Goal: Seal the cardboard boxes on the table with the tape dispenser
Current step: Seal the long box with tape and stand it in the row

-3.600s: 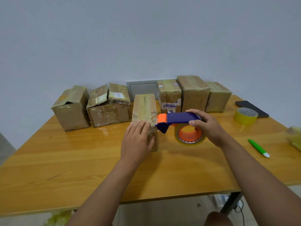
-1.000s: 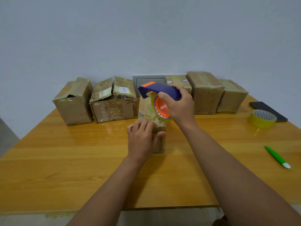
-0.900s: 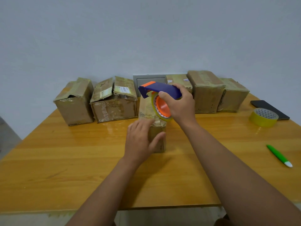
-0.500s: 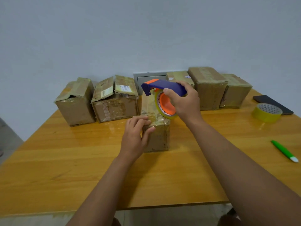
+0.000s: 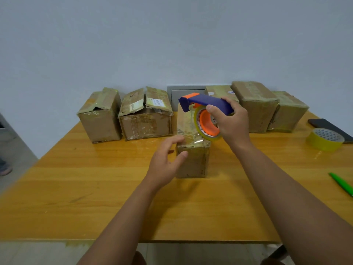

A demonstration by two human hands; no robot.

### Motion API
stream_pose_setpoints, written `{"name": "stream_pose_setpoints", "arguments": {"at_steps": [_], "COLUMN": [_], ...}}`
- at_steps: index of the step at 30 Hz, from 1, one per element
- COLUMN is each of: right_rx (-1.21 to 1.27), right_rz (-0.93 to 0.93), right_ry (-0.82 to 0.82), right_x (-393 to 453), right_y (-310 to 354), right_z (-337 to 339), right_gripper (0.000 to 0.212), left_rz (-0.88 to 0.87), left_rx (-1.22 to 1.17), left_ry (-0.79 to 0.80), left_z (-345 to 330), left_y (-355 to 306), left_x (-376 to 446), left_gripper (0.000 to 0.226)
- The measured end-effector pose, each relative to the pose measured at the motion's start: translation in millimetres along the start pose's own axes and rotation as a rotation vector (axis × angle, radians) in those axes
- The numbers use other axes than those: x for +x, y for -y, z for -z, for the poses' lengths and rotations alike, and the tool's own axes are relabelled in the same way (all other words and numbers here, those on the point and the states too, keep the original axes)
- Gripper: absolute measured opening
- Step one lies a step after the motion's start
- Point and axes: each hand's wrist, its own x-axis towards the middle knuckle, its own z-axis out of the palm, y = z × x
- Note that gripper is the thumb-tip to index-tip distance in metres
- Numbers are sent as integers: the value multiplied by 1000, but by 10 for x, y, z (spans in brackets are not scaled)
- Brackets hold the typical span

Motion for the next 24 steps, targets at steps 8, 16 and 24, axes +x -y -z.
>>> {"name": "stream_pose_setpoints", "arguments": {"at_steps": [8, 16, 24], "right_rx": [-7, 7, 18], "right_rz": [-9, -12, -9], "right_ry": [13, -6, -3], "right_x": [17, 10, 6], "right_y": [6, -7, -6], "right_z": [-8, 4, -4], "right_gripper": [51, 47, 46], "left_rz": [28, 46, 49], "left_rx": [-94, -173, -200], "left_ry": [72, 50, 38], "left_z": [100, 97, 116], "left_y": [140, 221, 170], "left_x": [-8, 16, 57], "left_gripper": [27, 23, 23]}}
